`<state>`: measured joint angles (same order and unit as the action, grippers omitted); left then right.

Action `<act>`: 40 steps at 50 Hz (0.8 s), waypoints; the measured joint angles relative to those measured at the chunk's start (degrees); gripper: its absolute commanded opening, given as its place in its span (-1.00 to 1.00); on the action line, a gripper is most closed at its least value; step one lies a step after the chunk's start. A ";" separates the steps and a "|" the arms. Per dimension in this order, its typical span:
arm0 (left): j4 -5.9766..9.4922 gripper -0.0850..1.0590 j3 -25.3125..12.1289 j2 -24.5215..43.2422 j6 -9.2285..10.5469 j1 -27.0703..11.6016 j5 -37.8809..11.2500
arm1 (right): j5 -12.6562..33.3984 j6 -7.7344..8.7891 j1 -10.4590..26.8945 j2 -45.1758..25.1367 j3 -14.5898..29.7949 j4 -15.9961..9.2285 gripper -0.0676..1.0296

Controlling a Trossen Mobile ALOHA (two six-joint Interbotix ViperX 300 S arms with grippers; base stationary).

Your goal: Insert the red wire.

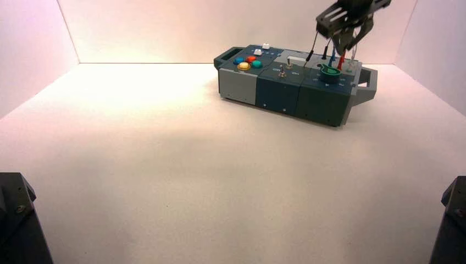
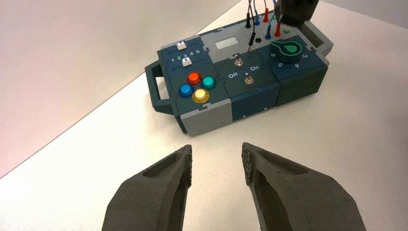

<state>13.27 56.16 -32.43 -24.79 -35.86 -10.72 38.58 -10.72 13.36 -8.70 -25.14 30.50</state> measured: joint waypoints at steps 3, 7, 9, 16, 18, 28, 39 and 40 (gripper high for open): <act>0.00 0.13 0.00 0.00 0.00 0.00 0.00 | 0.79 0.00 0.00 0.62 0.26 0.00 -0.23; 0.00 0.13 0.00 -0.09 0.00 0.00 0.00 | 2.46 0.09 0.00 1.85 0.88 0.00 -0.23; 0.00 0.13 0.00 -0.09 0.00 0.00 0.00 | 3.34 0.09 0.09 2.37 1.14 0.00 -0.23; -0.09 0.13 0.00 -0.18 0.00 0.00 0.00 | 6.06 0.09 0.00 3.60 1.41 -1.14 -0.23; 0.00 0.13 0.00 -0.18 0.00 0.00 0.00 | 7.47 0.09 0.00 3.96 1.49 -2.72 -0.23; 0.00 0.13 0.00 -0.18 0.00 0.00 -0.09 | 11.69 0.88 0.09 5.10 1.93 -10.46 -0.23; 0.00 0.13 0.00 -0.09 0.00 0.00 -0.09 | 12.22 1.05 0.09 8.26 1.93 -16.17 -0.23; 0.00 0.13 0.00 -0.18 0.00 0.00 -0.09 | 12.22 1.05 0.00 8.88 1.93 -16.26 -0.24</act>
<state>13.27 56.16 -32.61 -24.79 -35.86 -10.81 50.80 -9.67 13.36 0.18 -23.20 14.24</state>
